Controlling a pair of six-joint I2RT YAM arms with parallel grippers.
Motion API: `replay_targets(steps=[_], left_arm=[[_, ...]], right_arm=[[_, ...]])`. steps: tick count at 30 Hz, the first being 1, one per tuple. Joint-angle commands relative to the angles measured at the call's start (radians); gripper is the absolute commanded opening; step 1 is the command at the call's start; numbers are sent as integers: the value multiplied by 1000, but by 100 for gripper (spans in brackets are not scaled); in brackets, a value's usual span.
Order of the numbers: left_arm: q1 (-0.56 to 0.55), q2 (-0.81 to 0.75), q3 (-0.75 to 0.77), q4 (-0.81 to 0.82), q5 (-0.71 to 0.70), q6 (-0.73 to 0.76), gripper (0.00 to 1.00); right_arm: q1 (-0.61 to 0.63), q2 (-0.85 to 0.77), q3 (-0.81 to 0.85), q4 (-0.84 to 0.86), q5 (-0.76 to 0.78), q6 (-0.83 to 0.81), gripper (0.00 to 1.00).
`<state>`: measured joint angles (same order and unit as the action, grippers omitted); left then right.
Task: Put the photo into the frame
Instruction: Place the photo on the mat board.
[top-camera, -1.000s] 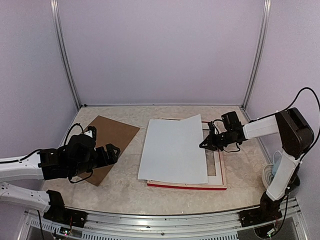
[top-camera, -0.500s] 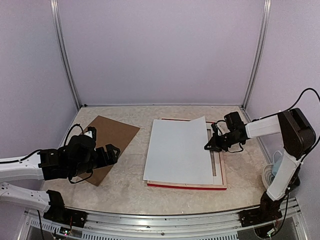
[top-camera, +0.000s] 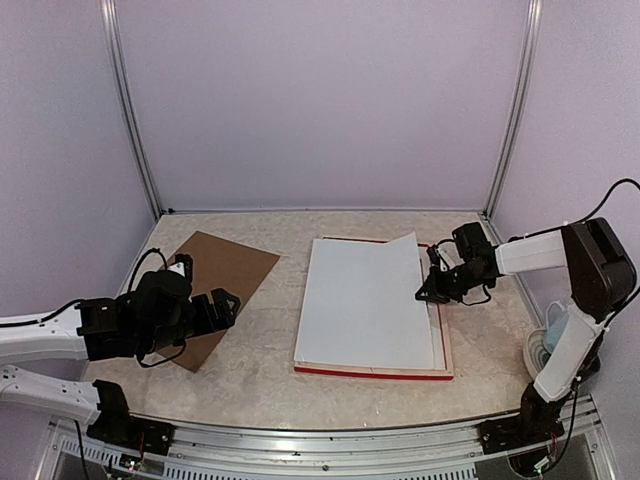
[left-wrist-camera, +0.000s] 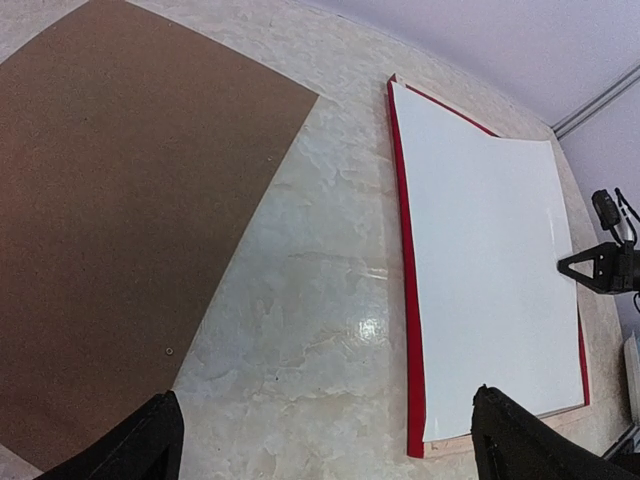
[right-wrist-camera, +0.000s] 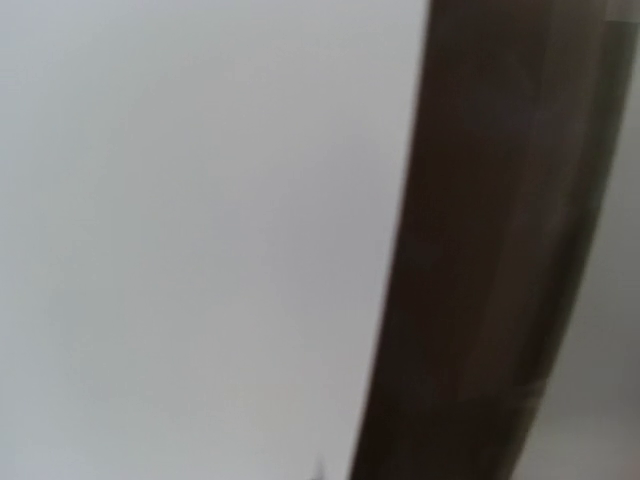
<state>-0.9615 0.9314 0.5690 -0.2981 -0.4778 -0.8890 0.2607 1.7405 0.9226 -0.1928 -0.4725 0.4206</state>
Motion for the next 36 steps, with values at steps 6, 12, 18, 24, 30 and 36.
replay_targets(steps=[6,12,18,24,30,36], left_arm=[[6,-3,-18,17,5,-5,99],[7,-6,-21,19,7,-6,99],[6,1,-18,26,11,-5,99],[6,8,-17,29,16,-6,99],[6,7,-15,31,18,-7,99],[6,15,-12,36,22,-5,99]], right_arm=[[-26,-27,16,-46,24,-42,0],[-33,-35,12,-55,32,-51,0],[-39,-50,10,-67,37,-60,0],[-48,-58,13,-80,40,-69,0],[-52,-68,6,-85,49,-71,0],[-52,-76,-7,-83,56,-68,0]])
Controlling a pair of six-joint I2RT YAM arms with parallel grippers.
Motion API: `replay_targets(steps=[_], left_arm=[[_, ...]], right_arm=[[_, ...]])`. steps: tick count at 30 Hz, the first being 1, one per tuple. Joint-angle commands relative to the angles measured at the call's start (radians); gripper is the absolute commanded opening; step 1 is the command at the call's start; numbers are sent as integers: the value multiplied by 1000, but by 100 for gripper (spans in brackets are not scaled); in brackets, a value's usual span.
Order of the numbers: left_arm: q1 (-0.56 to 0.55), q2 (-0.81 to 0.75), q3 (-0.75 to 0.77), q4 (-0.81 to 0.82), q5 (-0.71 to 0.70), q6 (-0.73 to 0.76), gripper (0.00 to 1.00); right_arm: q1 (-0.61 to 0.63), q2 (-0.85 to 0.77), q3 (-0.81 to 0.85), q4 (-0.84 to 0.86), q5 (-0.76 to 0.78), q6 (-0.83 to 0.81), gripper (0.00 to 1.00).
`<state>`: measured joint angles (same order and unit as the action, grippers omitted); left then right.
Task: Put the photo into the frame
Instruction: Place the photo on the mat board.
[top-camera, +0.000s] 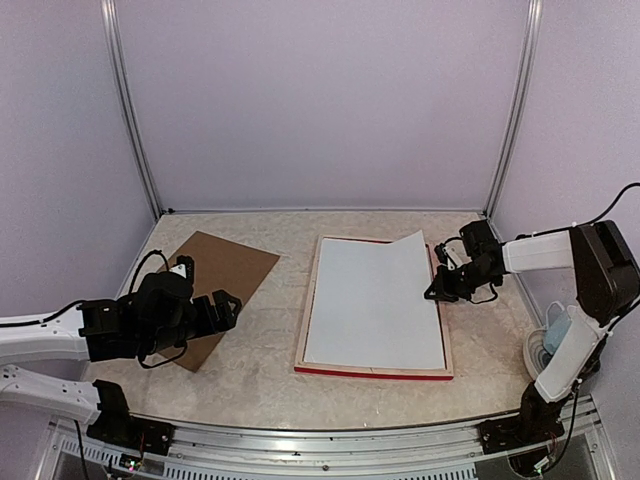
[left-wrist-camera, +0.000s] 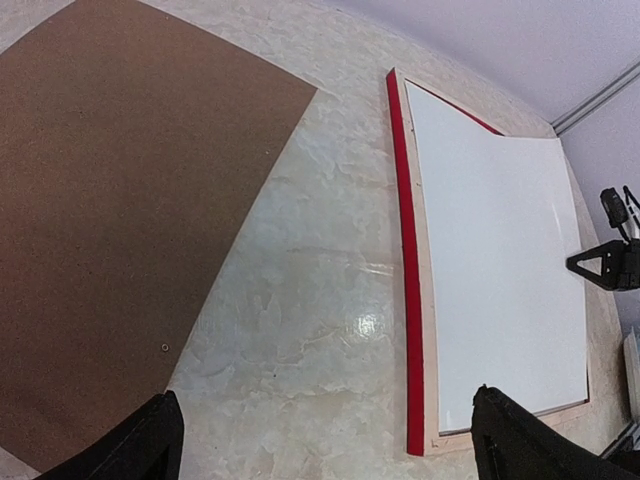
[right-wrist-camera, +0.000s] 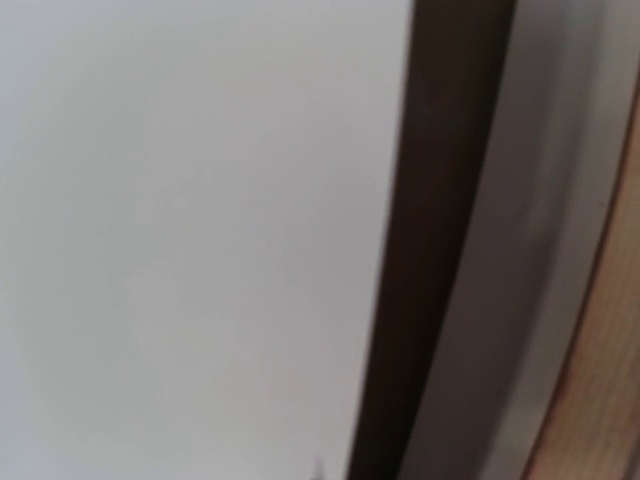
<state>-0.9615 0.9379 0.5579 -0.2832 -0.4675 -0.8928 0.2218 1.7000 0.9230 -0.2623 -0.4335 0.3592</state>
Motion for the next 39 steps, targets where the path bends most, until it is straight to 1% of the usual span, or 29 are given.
replay_targets(steps=[1,19,23,27,34,37,39], left_arm=[[6,11,1,22,12,-1,99],[6,13,-6,26,19,-5,99],[6,14,-7,26,19,-7,99],[6,14,-10,29,21,-9,99],[7,6,-17,30,22,-14,99],[6,3,-21,30,23,-18,99],[6,1,-22,32,24,-19,99]], right_arm=[[-13,-37,-10,-11,19,-5,0],[-13,-46,-32,10,29,16,1],[-13,-45,-28,7,22,16,7],[-13,-51,-13,-10,44,11,12],[-13,-69,24,-56,91,-6,25],[-13,-78,37,-74,116,-12,34],[-13,-87,43,-81,134,-14,44]])
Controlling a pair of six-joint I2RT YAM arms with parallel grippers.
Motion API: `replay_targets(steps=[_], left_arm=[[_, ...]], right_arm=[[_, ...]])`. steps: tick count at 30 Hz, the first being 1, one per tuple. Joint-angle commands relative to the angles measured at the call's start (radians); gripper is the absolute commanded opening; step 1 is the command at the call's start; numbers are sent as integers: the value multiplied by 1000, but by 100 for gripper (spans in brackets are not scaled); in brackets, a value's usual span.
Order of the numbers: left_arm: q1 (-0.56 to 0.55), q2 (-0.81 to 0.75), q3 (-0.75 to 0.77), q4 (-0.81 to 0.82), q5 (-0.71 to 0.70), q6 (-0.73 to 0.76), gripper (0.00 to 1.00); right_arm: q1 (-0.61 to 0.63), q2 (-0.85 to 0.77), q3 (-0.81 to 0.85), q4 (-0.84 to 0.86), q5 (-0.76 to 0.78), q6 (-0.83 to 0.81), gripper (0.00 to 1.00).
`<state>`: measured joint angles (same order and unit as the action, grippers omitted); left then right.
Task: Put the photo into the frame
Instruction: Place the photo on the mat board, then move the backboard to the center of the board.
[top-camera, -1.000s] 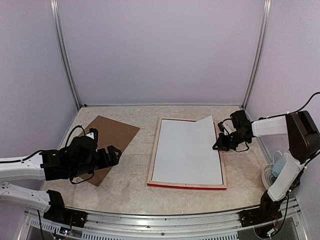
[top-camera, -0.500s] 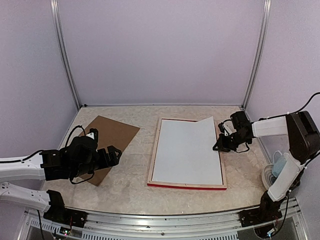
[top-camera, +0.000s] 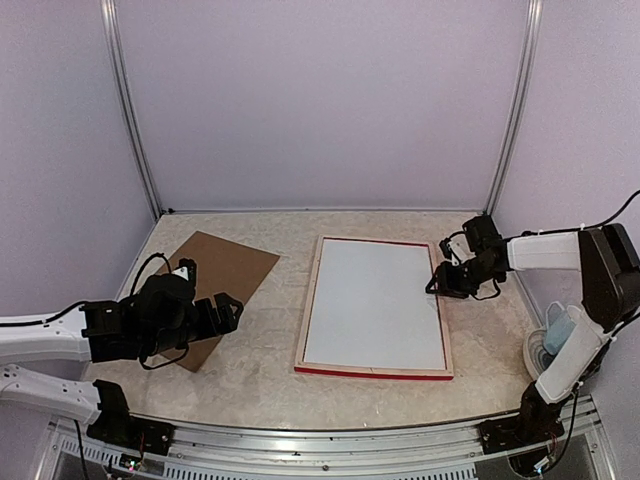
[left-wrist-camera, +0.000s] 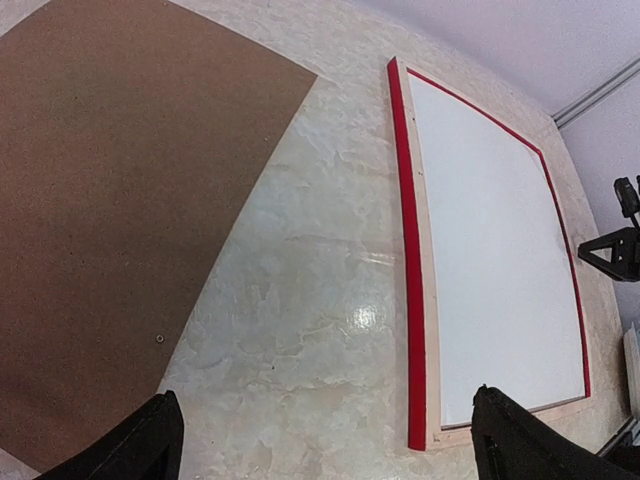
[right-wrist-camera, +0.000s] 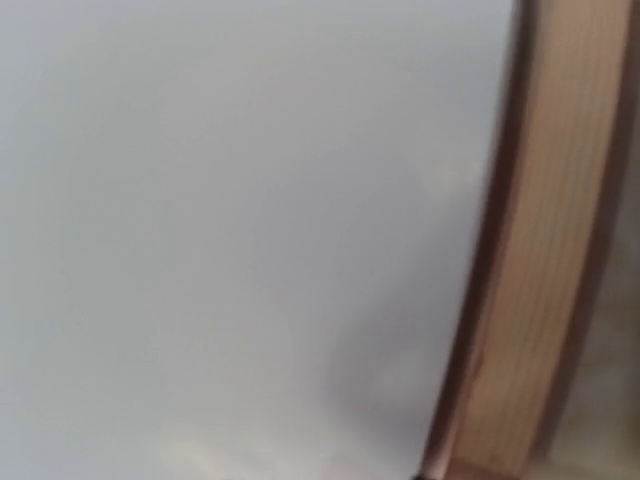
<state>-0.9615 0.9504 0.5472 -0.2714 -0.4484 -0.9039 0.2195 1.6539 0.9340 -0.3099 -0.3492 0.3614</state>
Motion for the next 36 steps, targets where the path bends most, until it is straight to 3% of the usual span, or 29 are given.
replay_targets(steps=[1,8,10,11,22,31,36], left_arm=[[6,-12,-12,19,5,-9,99],[6,-9,-10,20,4,-5,99],[6,-6,-9,19,4,-3,99],[6,-3,-7,19,4,-4,99],[58,13,71,-42,-9,55,99],[230,-10,151,-108,36,171,99],[380,1,192,-122,106,229,99]], right_arm=[[-11,-45,36,-38,58,-18,48],[-11,-74,54,-60,114,-36,78],[-11,-84,51,-59,122,-41,98],[-10,-92,47,-54,127,-42,99],[-12,-213,-52,47,170,-35,99],[-14,-233,-137,104,51,8,99],[-13,-243,-166,124,-1,13,99]])
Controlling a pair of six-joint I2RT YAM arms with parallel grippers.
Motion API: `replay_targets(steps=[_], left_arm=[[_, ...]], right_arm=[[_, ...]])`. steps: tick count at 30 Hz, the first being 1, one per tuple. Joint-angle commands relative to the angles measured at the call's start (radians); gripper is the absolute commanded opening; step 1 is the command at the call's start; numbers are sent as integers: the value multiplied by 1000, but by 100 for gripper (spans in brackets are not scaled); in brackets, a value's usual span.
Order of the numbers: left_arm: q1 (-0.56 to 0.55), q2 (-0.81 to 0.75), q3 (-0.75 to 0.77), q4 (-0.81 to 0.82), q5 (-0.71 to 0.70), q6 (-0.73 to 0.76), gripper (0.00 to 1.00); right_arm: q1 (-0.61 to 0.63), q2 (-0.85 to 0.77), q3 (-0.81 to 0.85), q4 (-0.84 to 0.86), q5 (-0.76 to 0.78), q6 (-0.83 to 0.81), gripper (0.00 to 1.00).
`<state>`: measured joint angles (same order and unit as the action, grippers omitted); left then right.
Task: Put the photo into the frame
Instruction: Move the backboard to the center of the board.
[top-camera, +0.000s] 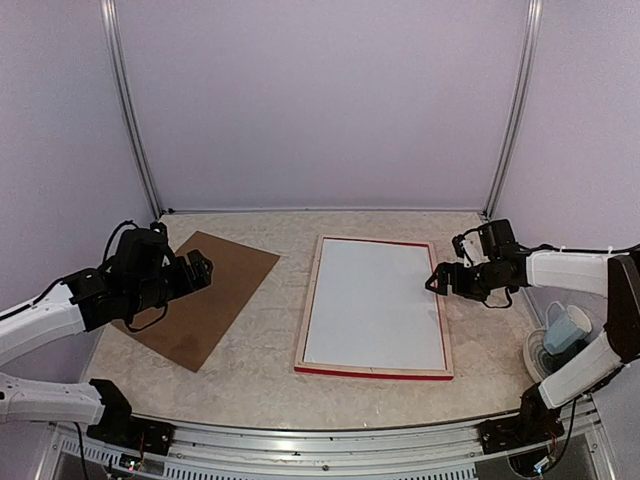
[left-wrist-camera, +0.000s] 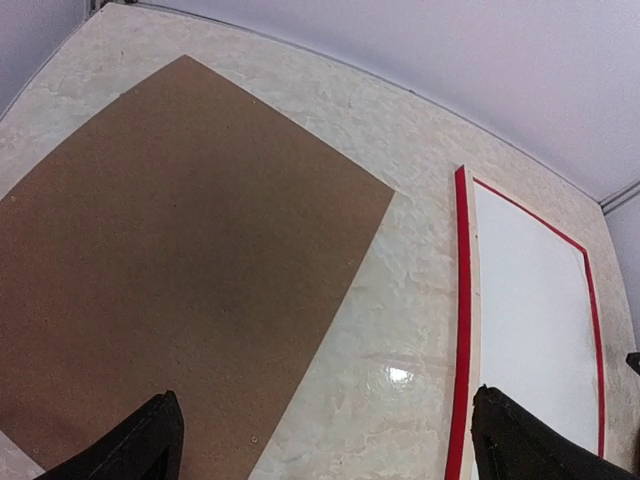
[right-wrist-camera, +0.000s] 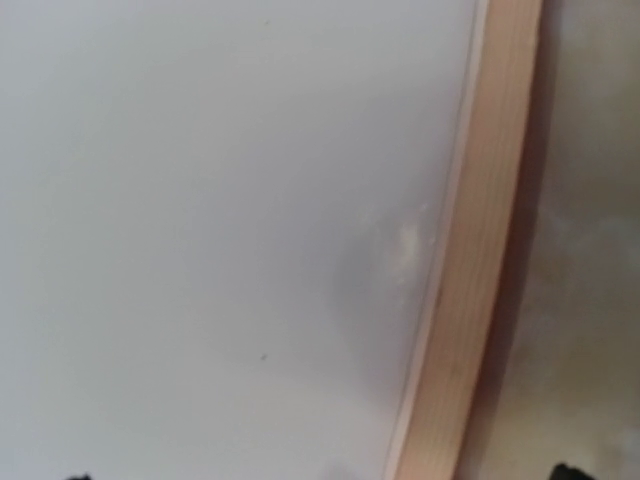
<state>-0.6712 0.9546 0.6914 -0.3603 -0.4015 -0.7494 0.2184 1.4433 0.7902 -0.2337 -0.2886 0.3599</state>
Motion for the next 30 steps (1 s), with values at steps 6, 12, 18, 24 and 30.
replay_targets(steps=[6,12,18,24,30], left_arm=[[271,67,103,-25,151,109,99],[477,220,137,46,329,99,99],[565,378,216,83,359,103,99],[638,540,298,112,387,107,99],[712,654,357,141,452,102,99]], right_arm=[[-13,-57,-57,64,-98,11,99],[-13,-90,-51,70,-135,7,99],[-12,-92,-2,59,-180,14,99],[-7,-111,33,59,-210,19,99],[32,-83,75,61,-224,27,99]])
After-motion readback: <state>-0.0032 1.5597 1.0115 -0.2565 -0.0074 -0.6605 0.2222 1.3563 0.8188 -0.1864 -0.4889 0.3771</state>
